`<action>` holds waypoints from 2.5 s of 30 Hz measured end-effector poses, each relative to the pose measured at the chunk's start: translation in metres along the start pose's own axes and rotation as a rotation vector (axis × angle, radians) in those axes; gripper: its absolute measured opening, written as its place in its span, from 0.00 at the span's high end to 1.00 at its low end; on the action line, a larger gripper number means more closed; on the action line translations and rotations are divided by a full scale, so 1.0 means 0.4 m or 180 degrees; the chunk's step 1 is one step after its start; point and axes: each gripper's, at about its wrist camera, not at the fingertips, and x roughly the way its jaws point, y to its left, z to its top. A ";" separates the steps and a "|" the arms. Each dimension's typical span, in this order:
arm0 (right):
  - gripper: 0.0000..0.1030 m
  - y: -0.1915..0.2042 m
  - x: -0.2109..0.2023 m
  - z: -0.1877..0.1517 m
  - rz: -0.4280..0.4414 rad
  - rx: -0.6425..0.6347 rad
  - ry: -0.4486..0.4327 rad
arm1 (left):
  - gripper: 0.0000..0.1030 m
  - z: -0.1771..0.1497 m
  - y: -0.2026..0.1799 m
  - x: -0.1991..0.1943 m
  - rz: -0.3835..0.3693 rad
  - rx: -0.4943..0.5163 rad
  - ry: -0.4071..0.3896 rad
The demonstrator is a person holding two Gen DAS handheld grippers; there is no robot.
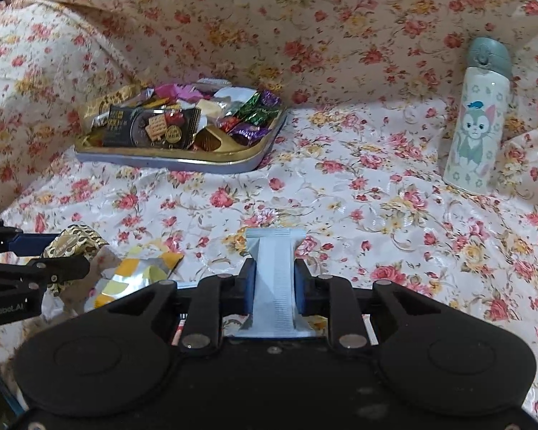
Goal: Organize snacks
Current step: 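Grasp white wrapped bar with right tool while left tool grasps brown heart-pattern packet, then carry white bar and heart-pattern packet to the gold tray and open both tools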
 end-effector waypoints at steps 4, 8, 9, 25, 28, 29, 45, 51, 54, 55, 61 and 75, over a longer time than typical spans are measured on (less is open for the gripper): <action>0.78 0.000 -0.046 0.007 0.0019 0.0063 -0.0078 | 0.59 0.013 0.000 -0.047 0.0006 -0.0059 -0.0014; 0.78 0.003 -0.111 0.010 0.0056 0.0121 -0.0164 | 0.59 0.019 -0.004 -0.104 0.0025 -0.0122 -0.0043; 0.78 0.004 -0.133 0.009 0.0068 0.0133 -0.0191 | 0.59 0.019 -0.004 -0.122 0.0019 -0.0151 -0.0048; 0.78 0.074 -0.496 -0.085 0.0433 0.0156 -0.0564 | 0.59 -0.087 -0.032 -0.378 0.0010 -0.0405 0.0147; 0.78 0.086 -0.542 -0.123 0.0522 0.0192 -0.0553 | 0.59 -0.128 -0.044 -0.412 0.0030 -0.0447 0.0193; 0.78 0.091 -0.553 -0.135 0.0547 0.0195 -0.0537 | 0.59 -0.141 -0.049 -0.421 0.0048 -0.0457 0.0200; 0.78 0.106 -0.592 -0.295 0.0684 0.0551 0.0127 | 0.59 -0.294 -0.062 -0.460 0.0191 -0.0749 0.0545; 0.78 0.123 -0.553 -0.333 0.0554 0.0495 0.0368 | 0.59 -0.341 -0.057 -0.436 0.0214 -0.0797 0.0728; 0.78 0.136 -0.538 -0.349 0.0535 0.0450 0.0479 | 0.59 -0.358 -0.050 -0.429 0.0224 -0.0803 0.0798; 0.77 0.138 -0.534 -0.353 0.0542 0.0449 0.0512 | 0.58 -0.363 -0.047 -0.426 0.0237 -0.0809 0.0821; 0.78 0.163 -0.507 -0.365 0.0532 0.0376 0.0661 | 0.58 -0.392 -0.030 -0.407 0.0252 -0.0876 0.0973; 0.78 0.181 -0.450 -0.363 0.0426 0.0296 0.0801 | 0.55 -0.393 -0.054 -0.408 0.0349 -0.0748 0.0924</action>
